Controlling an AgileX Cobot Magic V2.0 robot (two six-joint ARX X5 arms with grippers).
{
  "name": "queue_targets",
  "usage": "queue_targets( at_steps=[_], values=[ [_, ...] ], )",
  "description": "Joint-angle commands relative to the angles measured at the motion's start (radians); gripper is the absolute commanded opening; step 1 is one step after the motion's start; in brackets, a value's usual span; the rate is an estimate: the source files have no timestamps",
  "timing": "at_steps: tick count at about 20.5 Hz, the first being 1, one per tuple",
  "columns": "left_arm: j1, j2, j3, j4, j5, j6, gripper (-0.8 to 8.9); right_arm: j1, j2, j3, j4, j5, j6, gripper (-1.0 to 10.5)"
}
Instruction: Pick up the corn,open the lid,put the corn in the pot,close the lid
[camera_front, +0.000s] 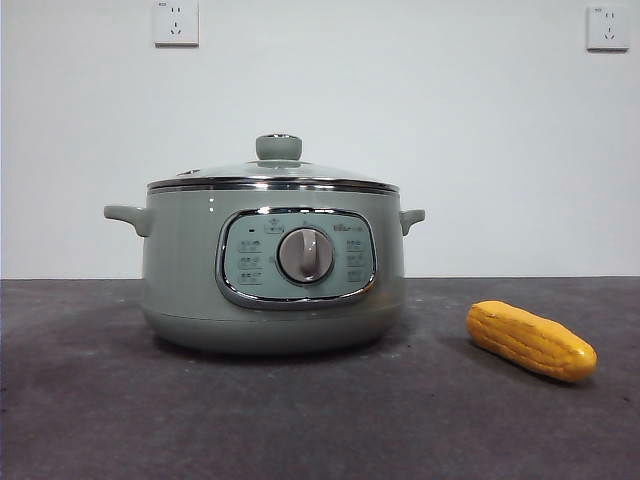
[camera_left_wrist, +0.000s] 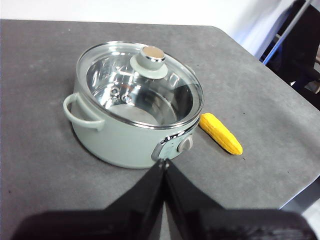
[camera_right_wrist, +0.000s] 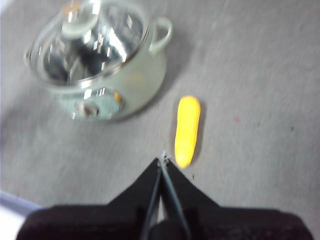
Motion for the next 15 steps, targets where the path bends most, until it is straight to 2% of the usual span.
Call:
queue_targets(
  at_steps=[1,6,7,10,11,15],
  values=[
    [-0.011,0.012,0.015,0.0,0.004,0.029,-0.06,0.0,0.027,0.036,-0.018,-0.003,-0.042,-0.1],
    [-0.016,0.037,0.021,0.002,0.012,0.024,0.09,0.001,0.042,0.048,-0.014,-0.005,-0.039,0.2],
    [-0.016,0.041,0.021,0.007,0.028,0.024,0.65,0.001,0.042,0.048,-0.011,-0.011,-0.038,1.1],
    [-0.023,0.058,0.022,0.03,0.09,0.016,5.33,0.001,0.046,0.048,0.006,-0.04,-0.034,5.7],
    [-0.027,0.064,0.022,0.034,0.108,0.013,5.65,0.001,0.047,0.048,0.011,-0.045,-0.034,6.2],
    [-0.035,0.096,0.036,0.038,0.127,0.009,5.65,0.001,0.068,0.048,0.022,-0.054,-0.018,5.9]
  ],
)
